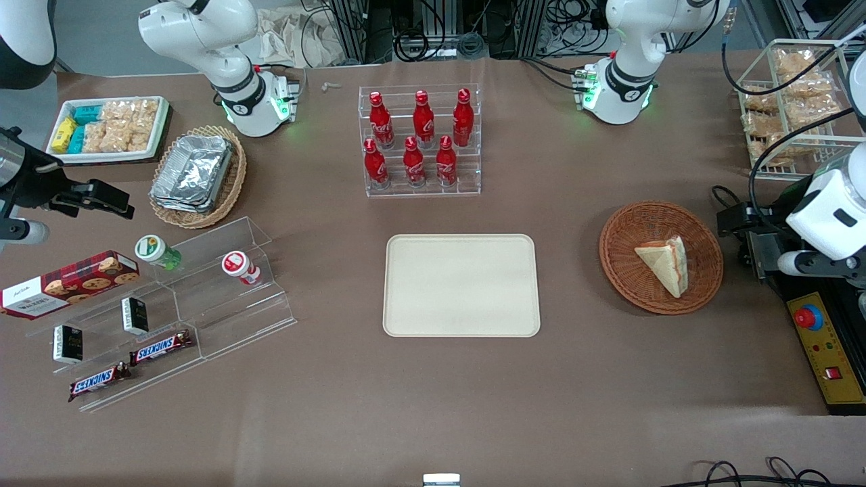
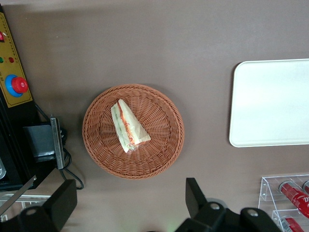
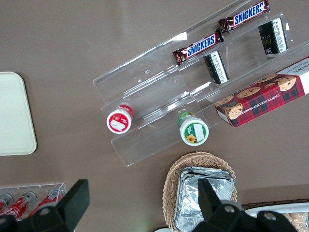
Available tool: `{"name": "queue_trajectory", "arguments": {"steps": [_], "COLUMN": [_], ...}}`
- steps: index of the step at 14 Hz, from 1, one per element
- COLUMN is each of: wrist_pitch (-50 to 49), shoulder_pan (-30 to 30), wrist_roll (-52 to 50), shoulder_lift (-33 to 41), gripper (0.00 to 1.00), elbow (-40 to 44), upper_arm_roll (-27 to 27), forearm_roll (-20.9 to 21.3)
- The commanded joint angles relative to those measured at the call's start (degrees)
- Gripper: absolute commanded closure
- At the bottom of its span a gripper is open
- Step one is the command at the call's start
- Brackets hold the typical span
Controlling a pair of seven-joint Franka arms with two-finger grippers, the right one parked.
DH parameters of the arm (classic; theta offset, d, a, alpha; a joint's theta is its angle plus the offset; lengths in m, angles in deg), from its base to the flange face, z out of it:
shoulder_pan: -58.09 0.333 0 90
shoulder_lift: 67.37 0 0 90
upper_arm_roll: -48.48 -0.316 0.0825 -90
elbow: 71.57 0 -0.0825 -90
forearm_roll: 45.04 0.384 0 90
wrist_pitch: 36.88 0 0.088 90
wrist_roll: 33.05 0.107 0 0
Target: Place sandwich from basket to tray
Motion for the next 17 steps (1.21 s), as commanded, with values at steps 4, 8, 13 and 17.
{"name": "queue_trajectory", "arguments": {"steps": [4, 8, 13, 17], "wrist_pitch": [-0.34, -0.34, -1.31, -1.31], "shoulder_pan": [0.08, 0.17, 0.08, 0.25], "wrist_roll": [0.49, 0.58, 0.05, 0.66], "shoulder_lift": [-0.33, 0.28, 1.24, 2.83], "gripper": [0.0, 0.0, 0.0, 0.0], "elbow": [0.63, 0.54, -0.59, -2.88], "upper_arm_roll": [0.18, 0.0, 0.0, -0.17], "forearm_roll": [1.04, 1.31, 1.48, 1.57]}}
